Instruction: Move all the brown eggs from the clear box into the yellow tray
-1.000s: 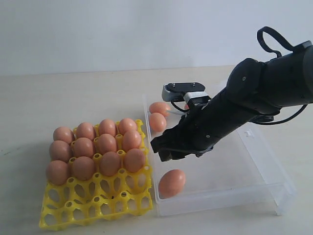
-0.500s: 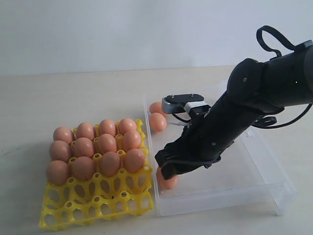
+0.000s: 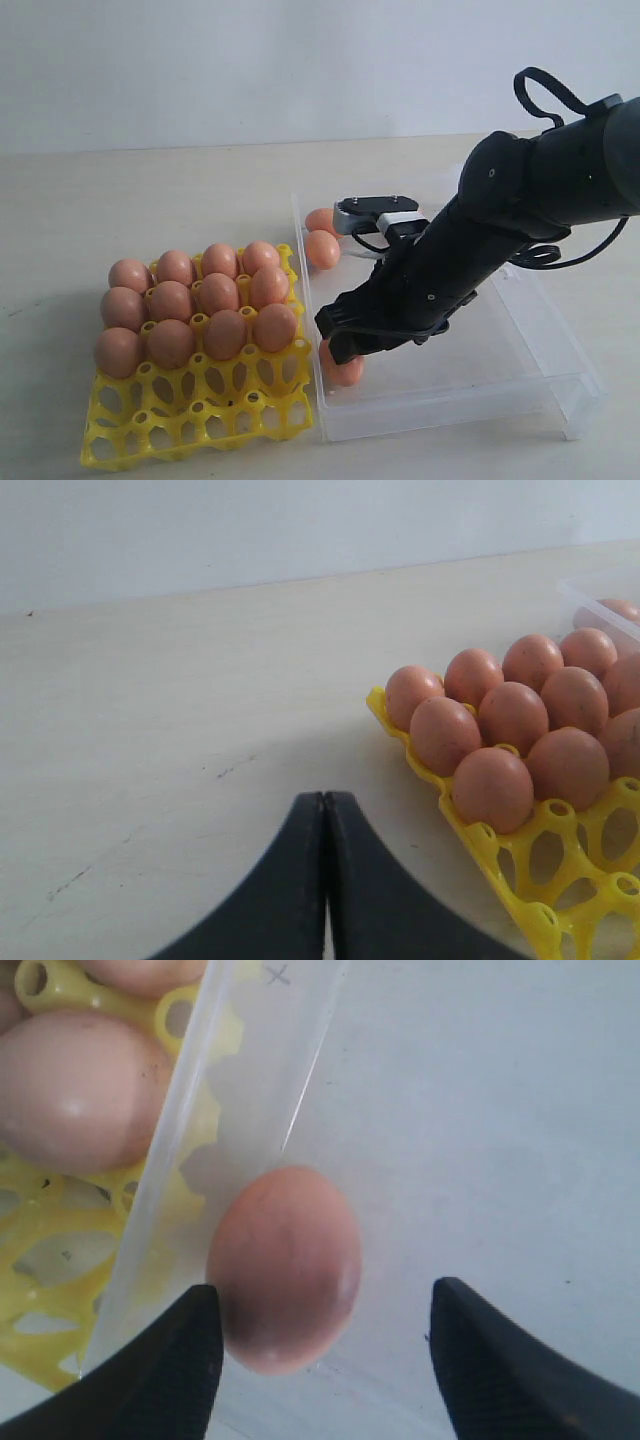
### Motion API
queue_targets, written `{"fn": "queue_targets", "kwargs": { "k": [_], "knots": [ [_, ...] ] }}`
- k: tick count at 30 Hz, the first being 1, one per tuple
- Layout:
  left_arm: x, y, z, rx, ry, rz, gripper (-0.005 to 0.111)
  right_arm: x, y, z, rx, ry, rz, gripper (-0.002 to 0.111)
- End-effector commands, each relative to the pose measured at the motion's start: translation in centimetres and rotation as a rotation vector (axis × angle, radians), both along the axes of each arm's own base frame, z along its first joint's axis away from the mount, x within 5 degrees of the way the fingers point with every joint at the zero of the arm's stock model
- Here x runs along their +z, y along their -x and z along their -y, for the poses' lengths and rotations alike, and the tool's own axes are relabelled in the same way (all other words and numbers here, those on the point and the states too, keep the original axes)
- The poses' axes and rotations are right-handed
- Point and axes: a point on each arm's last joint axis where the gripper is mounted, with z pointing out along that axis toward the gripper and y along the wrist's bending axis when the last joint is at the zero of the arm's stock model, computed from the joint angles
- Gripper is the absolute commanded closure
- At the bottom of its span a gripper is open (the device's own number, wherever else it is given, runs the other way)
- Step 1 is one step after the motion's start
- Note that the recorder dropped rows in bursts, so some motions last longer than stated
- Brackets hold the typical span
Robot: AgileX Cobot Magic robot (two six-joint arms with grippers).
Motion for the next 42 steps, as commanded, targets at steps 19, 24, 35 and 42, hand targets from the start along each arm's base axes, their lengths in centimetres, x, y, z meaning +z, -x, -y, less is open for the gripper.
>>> {"fn": "queue_targets", "kwargs": {
  "k": [19,24,35,42],
  "knots": [
    [0.2,0.0,0.0,-0.002,0.005,0.019,0.107,-0.8,-0.6,-0.1,-0.041,-0.020,0.009,0.049],
    [0.2,0.0,0.0,-0.002,0.005,0.019,0.107,-1.5,-0.8,-0.1,-0.047,-0.010,0.016,0.049],
    [0.2,0.0,0.0,-0.002,0.005,0.019,0.107,-1.5,-1.7,-0.1,-0.086,-0.010,0.099,0.049],
    [0.2,0.0,0.0,-0.002,0.005,0.019,0.107,-1.5,-1.7,-0.1,-0.086,-0.010,0.099,0.049]
  ]
}}
